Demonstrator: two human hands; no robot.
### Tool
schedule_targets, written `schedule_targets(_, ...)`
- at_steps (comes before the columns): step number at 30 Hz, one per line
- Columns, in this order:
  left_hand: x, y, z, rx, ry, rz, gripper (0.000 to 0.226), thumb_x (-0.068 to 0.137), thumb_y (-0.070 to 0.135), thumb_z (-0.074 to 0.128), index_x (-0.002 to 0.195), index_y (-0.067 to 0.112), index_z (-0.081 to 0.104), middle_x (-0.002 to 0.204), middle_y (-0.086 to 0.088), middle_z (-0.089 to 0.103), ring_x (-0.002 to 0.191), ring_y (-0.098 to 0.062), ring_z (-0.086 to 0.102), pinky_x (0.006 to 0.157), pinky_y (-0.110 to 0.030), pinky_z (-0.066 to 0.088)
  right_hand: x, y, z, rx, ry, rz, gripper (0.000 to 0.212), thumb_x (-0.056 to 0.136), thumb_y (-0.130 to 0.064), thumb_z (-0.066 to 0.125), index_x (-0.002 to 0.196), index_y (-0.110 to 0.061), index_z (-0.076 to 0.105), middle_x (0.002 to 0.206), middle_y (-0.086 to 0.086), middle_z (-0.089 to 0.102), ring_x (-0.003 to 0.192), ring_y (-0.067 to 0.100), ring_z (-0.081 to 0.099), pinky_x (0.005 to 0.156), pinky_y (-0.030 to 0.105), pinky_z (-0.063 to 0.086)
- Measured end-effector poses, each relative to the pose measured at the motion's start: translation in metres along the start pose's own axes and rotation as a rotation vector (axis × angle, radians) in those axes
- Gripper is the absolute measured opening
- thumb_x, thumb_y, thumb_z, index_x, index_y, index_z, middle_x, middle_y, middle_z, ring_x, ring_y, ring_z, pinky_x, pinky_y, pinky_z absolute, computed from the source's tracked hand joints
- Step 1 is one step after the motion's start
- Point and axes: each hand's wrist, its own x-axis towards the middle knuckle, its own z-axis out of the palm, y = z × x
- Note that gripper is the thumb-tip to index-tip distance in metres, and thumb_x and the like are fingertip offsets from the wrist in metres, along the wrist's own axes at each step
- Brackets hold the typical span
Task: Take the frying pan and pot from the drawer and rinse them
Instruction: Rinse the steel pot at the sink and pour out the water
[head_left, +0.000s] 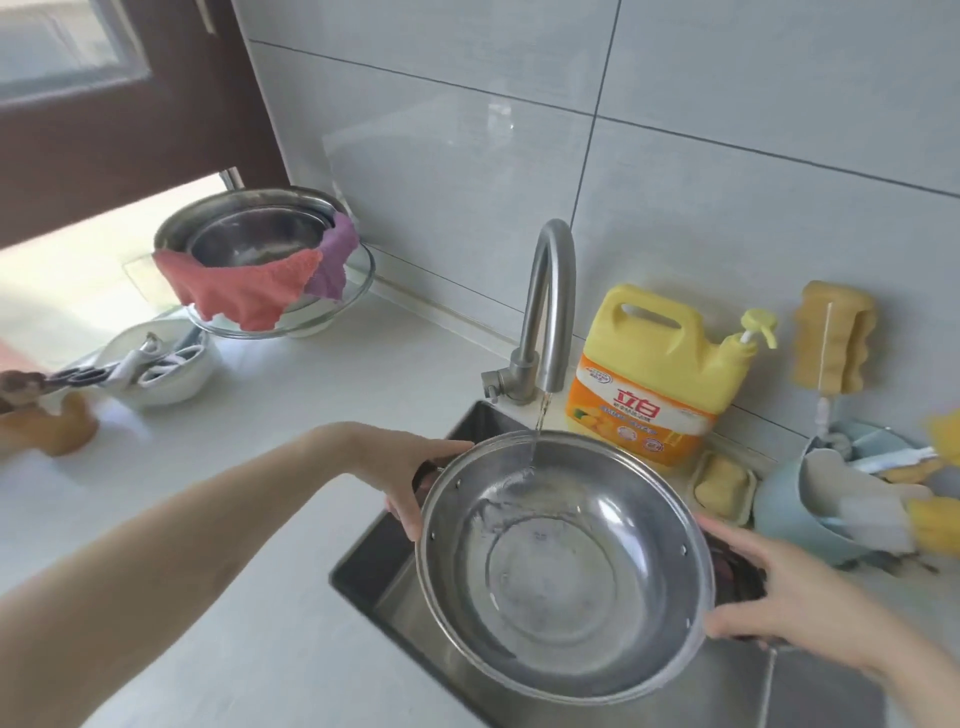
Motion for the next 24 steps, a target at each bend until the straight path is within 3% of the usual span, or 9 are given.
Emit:
schedule_targets(3, -0.008, 0.005, -0.013, 0.063, -0.004, -0.064, 0.114, 0.060, 0.023, 0.094, 0.144, 0.056, 0.024, 0.085, 0.008, 0.056, 0.070, -0.008, 0.060, 0.083, -0.040, 0.059, 0.010, 0.035, 0.035, 0.098, 0.032, -0.054, 0.114, 0.038, -0.033, 0.099, 0.134, -0.059, 0.043, 0.124, -0.008, 0.067, 0.105, 0.022, 0.068, 0.083, 0.042, 0.058)
schedule_targets(5, -0.011, 0.006, -0.016, 0.189, 0.061, -0.103, 0.126, 0.056, 0.034, 0.095, 0.148, 0.054, 0.012, 0.093, 0.008, 0.052, 0.075, -0.005, 0.056, 0.089, -0.040, 0.055, 0.017, 0.048, 0.059, 0.149, 0.098, -0.092, 0.117, 0.038, -0.032, 0.098, 0.136, -0.057, 0.039, 0.128, -0.023, 0.062, 0.118, 0.004, 0.059, 0.095, 0.025, 0.050)
schedule_targets(7, -0.010, 0.004, -0.011, 0.279, 0.135, -0.127, 0.131, 0.055, 0.039, 0.094, 0.145, 0.060, 0.000, 0.110, 0.006, 0.044, 0.086, -0.006, 0.051, 0.094, -0.041, 0.048, 0.021, 0.058, 0.079, 0.172, 0.189, -0.097, 0.117, 0.046, -0.024, 0.096, 0.138, -0.059, 0.033, 0.121, -0.025, 0.064, 0.109, -0.007, 0.059, 0.088, 0.011, 0.045)
schedule_targets(9, -0.007, 0.001, -0.001, 0.297, 0.232, -0.121, 0.135, 0.055, 0.039, 0.093, 0.140, 0.065, -0.008, 0.116, 0.004, 0.038, 0.098, -0.018, 0.052, 0.093, -0.044, 0.048, 0.022, 0.063, 0.093, 0.147, 0.301, -0.111, 0.119, 0.052, -0.020, 0.095, 0.139, -0.062, 0.027, 0.120, -0.023, 0.058, 0.098, -0.006, 0.062, 0.086, 0.016, 0.046)
schedule_targets(14, 0.010, -0.009, 0.037, 0.367, 0.506, -0.033, 0.134, 0.061, 0.046, 0.086, 0.138, 0.063, -0.022, 0.112, 0.002, 0.034, 0.081, -0.021, 0.052, 0.076, -0.033, 0.047, 0.020, 0.074, 0.090, -0.057, 0.500, -0.210, 0.123, 0.058, -0.010, 0.093, 0.144, -0.059, 0.020, 0.110, -0.011, 0.049, 0.075, 0.011, 0.059, 0.074, 0.008, 0.046)
schedule_targets(17, 0.024, -0.019, 0.063, 0.387, 0.663, 0.017, 0.133, 0.066, 0.051, 0.082, 0.135, 0.063, -0.031, 0.112, 0.002, 0.034, 0.080, -0.019, 0.048, 0.071, -0.031, 0.045, 0.011, 0.074, 0.083, -0.138, 0.555, -0.232, 0.128, 0.060, -0.007, 0.091, 0.143, -0.064, 0.013, 0.115, -0.014, 0.043, 0.085, 0.003, 0.056, 0.071, 0.012, 0.051)
schedule_targets(20, 0.033, -0.021, 0.084, 0.445, 0.836, 0.099, 0.139, 0.061, 0.046, 0.088, 0.146, 0.052, -0.022, 0.111, -0.001, 0.039, 0.071, -0.019, 0.051, 0.060, -0.031, 0.049, -0.004, 0.073, 0.080, -0.292, 0.591, -0.186, 0.134, 0.056, -0.013, 0.094, 0.144, -0.063, 0.006, 0.114, -0.025, 0.036, 0.088, -0.007, 0.052, 0.056, 0.021, 0.050)
schedule_targets(22, 0.033, -0.021, 0.094, 0.469, 0.949, 0.166, 0.144, 0.054, 0.038, 0.094, 0.154, 0.039, -0.008, 0.107, -0.003, 0.041, 0.062, -0.021, 0.056, 0.049, -0.033, 0.052, -0.014, 0.073, 0.079, -0.344, 0.627, -0.141, 0.137, 0.051, -0.017, 0.096, 0.149, -0.055, 0.008, 0.107, -0.018, 0.037, 0.080, -0.002, 0.055, 0.047, 0.022, 0.049)
schedule_targets(24, 0.032, -0.020, 0.099, 0.469, 1.036, 0.223, 0.142, 0.053, 0.031, 0.095, 0.157, 0.032, -0.001, 0.107, -0.006, 0.041, 0.062, -0.024, 0.058, 0.045, -0.032, 0.052, -0.019, 0.076, 0.077, -0.464, 0.828, -0.269, 0.110, 0.070, -0.036, 0.086, 0.152, -0.045, 0.014, 0.107, 0.000, 0.042, 0.072, 0.008, 0.059, 0.041, 0.030, 0.051)
